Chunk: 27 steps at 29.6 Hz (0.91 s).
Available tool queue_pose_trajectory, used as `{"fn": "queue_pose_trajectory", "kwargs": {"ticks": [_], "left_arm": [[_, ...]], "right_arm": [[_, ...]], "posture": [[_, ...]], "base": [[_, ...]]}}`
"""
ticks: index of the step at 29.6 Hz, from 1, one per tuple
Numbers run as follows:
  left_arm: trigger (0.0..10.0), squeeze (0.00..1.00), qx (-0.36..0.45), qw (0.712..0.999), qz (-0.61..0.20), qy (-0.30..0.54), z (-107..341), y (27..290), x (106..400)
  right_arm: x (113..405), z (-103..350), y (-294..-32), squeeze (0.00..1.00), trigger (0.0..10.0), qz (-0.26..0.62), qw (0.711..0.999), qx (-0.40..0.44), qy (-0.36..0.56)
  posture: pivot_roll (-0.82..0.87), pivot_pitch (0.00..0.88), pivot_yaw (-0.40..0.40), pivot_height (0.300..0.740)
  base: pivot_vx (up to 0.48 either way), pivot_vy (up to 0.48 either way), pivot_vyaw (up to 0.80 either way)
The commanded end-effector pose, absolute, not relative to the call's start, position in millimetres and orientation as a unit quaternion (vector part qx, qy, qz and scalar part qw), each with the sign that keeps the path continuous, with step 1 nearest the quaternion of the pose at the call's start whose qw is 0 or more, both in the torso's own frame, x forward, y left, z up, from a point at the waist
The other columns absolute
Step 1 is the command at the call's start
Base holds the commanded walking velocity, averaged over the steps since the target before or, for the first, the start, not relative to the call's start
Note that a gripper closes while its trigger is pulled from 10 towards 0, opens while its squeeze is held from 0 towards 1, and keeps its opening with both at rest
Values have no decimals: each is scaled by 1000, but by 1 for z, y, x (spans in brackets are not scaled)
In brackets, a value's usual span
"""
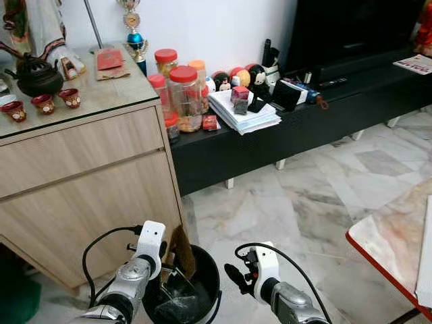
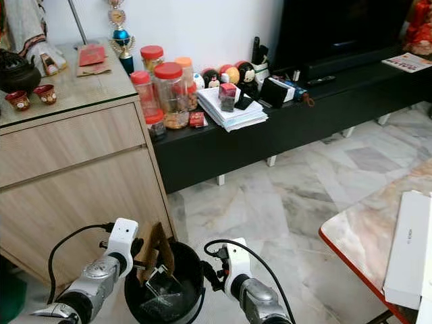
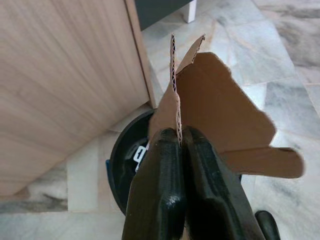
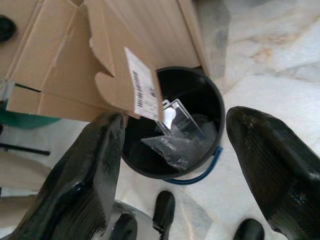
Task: Picking trash to rubbish bin
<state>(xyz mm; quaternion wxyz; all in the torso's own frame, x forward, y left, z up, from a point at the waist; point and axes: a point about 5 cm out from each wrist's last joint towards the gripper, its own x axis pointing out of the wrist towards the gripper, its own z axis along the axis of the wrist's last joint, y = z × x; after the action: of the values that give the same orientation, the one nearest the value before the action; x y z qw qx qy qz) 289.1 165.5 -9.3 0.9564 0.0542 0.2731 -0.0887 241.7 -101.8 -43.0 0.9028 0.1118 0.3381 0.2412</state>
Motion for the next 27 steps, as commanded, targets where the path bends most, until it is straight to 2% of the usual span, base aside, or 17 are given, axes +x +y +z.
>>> {"fn": "queue_pose_trajectory", "kwargs": {"ticks": [1, 2, 3, 4, 19, 20, 21, 27], "left_arm": [[10000, 0, 55, 956, -80, 276, -7, 170, 292], [10000, 55, 55, 956, -80, 276, -7, 171, 292], [10000, 275, 55, 956, -78, 276, -7, 171, 292], [10000, 1000, 55, 956, -76, 276, -7, 172, 292], [10000, 1000, 70, 956, -74, 277, -7, 175, 291], [10000, 404, 84, 955, -74, 276, -7, 177, 291], [10000, 0, 91, 954, -72, 277, -8, 178, 290], [10000, 0, 125, 945, 0, 304, -20, 210, 271]], "right_arm": [[247, -38, -98, 0, 10000, 249, 905, 113, 325], [246, -38, -98, 0, 10000, 250, 905, 113, 325], [246, -39, -98, 0, 10000, 252, 904, 114, 326], [245, -39, -98, 0, 10000, 253, 904, 113, 326], [242, -43, -102, 0, 10000, 235, 907, 105, 334], [241, -44, -105, 0, 10000, 226, 909, 98, 336], [241, -45, -107, 0, 10000, 218, 911, 92, 338], [231, -57, -132, 0, 10000, 124, 920, 34, 370]], "posture": [[-45, 23, 10, 740], [-45, 24, 9, 740], [-44, 24, 8, 740], [-44, 24, 8, 740], [-43, 22, 11, 740], [-43, 22, 11, 740], [-42, 22, 12, 740], [-43, 17, 18, 740]], "base": [[0, 0, 0], [0, 0, 0], [0, 0, 0], [0, 0, 0], [0, 0, 0], [0, 0, 0], [0, 0, 0], [0, 0, 0]]}}
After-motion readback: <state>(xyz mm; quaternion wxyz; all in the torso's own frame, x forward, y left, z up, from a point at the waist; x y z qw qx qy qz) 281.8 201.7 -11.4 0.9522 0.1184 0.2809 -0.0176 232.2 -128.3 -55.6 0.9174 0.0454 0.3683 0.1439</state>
